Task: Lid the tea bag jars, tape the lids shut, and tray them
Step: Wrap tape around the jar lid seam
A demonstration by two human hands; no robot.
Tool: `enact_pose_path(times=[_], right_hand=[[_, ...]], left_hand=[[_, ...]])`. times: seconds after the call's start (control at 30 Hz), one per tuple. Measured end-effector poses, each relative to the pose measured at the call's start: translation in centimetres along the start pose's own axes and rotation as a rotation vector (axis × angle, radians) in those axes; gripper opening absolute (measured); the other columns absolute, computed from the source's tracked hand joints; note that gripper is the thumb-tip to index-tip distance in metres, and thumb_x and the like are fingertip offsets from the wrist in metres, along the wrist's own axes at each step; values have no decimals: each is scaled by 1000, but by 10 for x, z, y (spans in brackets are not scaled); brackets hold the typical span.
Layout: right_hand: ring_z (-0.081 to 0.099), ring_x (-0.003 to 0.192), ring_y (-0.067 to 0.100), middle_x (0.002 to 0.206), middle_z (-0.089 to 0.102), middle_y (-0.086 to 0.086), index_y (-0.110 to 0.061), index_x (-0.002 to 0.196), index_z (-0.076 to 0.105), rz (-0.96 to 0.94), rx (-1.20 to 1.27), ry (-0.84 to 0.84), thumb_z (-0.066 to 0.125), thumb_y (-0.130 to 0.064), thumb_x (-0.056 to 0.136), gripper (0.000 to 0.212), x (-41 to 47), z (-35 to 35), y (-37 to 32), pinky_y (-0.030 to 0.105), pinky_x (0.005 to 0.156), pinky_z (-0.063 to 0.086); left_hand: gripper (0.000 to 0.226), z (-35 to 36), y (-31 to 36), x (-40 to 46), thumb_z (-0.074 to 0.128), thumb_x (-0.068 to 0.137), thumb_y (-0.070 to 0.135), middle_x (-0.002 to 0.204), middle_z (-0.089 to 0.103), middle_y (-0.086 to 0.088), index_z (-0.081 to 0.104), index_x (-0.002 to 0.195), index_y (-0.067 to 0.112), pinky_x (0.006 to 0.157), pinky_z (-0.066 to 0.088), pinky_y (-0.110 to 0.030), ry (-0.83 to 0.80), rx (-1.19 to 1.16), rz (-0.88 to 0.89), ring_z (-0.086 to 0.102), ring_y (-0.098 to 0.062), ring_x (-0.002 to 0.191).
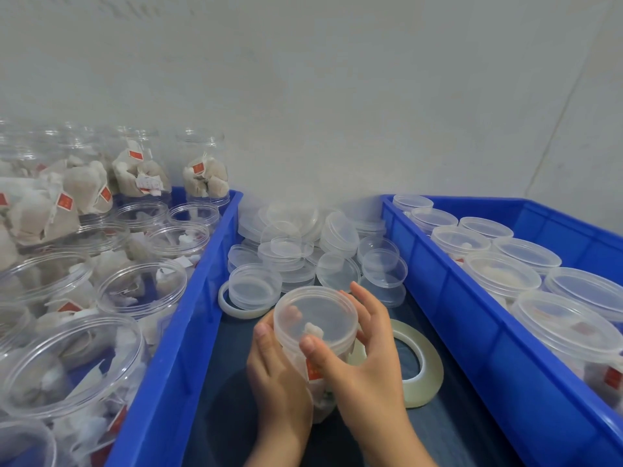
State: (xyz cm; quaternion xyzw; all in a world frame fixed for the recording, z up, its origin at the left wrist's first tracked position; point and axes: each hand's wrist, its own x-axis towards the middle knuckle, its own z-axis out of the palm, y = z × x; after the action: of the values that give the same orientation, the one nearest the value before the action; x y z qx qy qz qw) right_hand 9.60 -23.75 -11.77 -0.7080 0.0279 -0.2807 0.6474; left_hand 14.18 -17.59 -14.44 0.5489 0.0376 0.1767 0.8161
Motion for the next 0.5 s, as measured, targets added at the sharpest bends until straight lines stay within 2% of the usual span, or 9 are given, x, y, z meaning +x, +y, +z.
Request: enact_pose_path(times=[0.1, 0.17, 0.23, 0.27, 0.33, 0.37, 0.43, 0.47, 0.5], right_hand=[[48, 114, -9, 122, 53, -26, -46, 124, 43, 2, -81, -21, 78, -49, 52, 80, 2, -2, -1, 16, 93, 41], [48, 113, -12, 120, 55, -29, -51, 125, 40, 31, -65, -57, 66, -58, 62, 68, 6, -7, -3, 11, 90, 40], [51, 102, -19, 105, 61, -33, -49, 124, 40, 63, -64, -38, 55, -54, 83, 45, 15, -18, 0, 0, 80, 37], [53, 93, -20, 95, 64, -32, -46, 126, 40, 83, -155, -9, 50, -47, 90, 37, 20, -25, 3, -2, 74, 36], [55, 80, -12, 80, 63, -23, -37, 134, 40, 142, -475, -20, 45, -37, 94, 41, 27, -41, 7, 5, 69, 37], [54, 81, -8, 85, 61, -21, -33, 138, 37, 189, -693, -103, 45, -39, 93, 46, 28, -49, 9, 13, 74, 38], [48, 111, 6, 120, 54, -12, -30, 141, 30, 259, -1096, -381, 51, -55, 83, 67, 27, -59, 16, 26, 91, 38], [41, 122, 14, 133, 46, -9, -30, 140, 31, 271, -1216, -492, 55, -61, 76, 75, 26, -61, 19, 29, 96, 36], [39, 124, 17, 135, 43, -8, -29, 135, 35, 278, -1259, -524, 59, -62, 72, 75, 26, -61, 20, 30, 95, 37]], left_hand=[[43, -1, 0, 1, 26, 102, 23, 101, 70, -10, 64, 108, 5, 91, 50, -40, -9, 13, 36, 65, -25, 99], [39, 1, -1, 1, 29, 103, 24, 101, 70, -7, 65, 105, 9, 89, 50, -33, 1, 20, 81, 65, -22, 98], [43, 2, -1, 3, 31, 98, 34, 104, 68, -8, 64, 106, 8, 90, 48, -32, 0, 29, 113, 63, -22, 102], [48, 1, -2, 4, 29, 92, 38, 107, 67, -10, 62, 107, 8, 93, 46, -34, -10, 41, 132, 61, -23, 105], [53, -1, -3, 7, 27, 88, 43, 114, 62, -13, 58, 113, 9, 99, 43, -39, -31, 53, 154, 57, -24, 111], [56, -2, -3, 8, 28, 87, 48, 118, 61, -12, 55, 118, 10, 100, 42, -39, -43, 48, 157, 56, -22, 113], [59, -4, -3, 8, 33, 81, 65, 121, 58, 3, 49, 122, 25, 97, 42, -24, -63, 39, 190, 54, -4, 114], [60, -5, -2, 7, 37, 76, 73, 120, 54, 14, 44, 121, 33, 92, 40, -13, -82, 39, 218, 51, 7, 111], [61, -5, -2, 6, 40, 73, 78, 120, 49, 19, 39, 120, 39, 88, 37, -7, -105, 53, 251, 49, 14, 110]])
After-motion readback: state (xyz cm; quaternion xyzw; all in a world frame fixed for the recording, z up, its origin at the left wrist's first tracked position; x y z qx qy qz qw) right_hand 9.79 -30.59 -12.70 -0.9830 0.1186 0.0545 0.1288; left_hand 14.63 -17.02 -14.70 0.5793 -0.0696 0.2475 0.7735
